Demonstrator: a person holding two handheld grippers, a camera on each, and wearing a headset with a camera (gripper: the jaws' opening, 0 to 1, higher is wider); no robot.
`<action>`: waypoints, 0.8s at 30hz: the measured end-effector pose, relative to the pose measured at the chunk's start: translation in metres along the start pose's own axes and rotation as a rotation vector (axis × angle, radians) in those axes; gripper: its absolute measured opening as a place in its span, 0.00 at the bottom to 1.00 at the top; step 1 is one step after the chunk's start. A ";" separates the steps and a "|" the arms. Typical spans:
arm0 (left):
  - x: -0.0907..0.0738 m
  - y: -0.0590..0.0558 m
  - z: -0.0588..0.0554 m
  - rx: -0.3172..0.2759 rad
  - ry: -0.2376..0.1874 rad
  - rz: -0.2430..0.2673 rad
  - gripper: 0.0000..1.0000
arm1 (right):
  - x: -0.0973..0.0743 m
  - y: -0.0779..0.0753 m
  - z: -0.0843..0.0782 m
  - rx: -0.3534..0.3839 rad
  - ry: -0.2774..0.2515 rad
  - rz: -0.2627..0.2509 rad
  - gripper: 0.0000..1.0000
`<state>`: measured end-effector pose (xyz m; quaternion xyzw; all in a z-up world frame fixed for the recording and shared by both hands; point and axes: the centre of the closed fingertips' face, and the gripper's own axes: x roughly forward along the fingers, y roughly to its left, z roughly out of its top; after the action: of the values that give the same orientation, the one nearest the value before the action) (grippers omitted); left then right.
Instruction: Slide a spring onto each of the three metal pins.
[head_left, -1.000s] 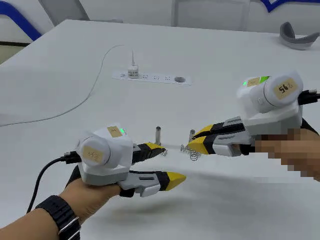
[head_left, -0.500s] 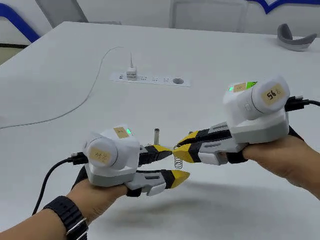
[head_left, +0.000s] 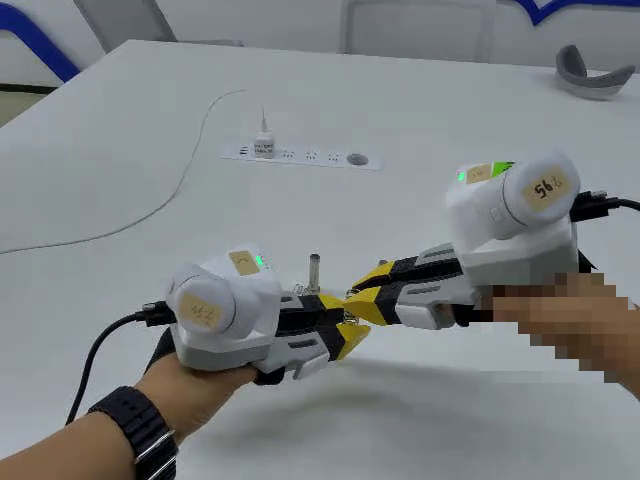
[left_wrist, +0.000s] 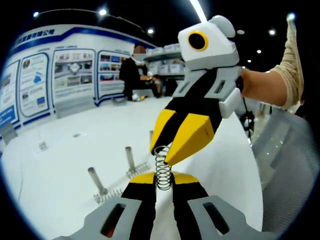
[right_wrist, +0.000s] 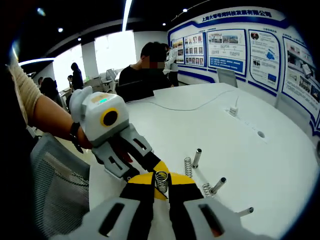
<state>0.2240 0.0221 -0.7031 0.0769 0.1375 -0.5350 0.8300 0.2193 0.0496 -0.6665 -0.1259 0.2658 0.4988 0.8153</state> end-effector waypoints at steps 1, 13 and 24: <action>0.000 0.000 0.000 -0.003 -0.001 -0.001 0.12 | 0.000 0.000 0.000 -0.001 0.000 0.000 0.11; 0.000 -0.001 0.001 0.003 -0.006 -0.001 0.14 | -0.001 0.001 0.000 -0.010 0.000 0.000 0.11; -0.006 0.004 -0.002 -0.023 -0.008 0.014 0.29 | -0.011 -0.012 -0.001 -0.007 0.002 -0.038 0.11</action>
<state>0.2247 0.0294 -0.7034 0.0662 0.1398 -0.5277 0.8352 0.2252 0.0350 -0.6620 -0.1343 0.2622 0.4841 0.8239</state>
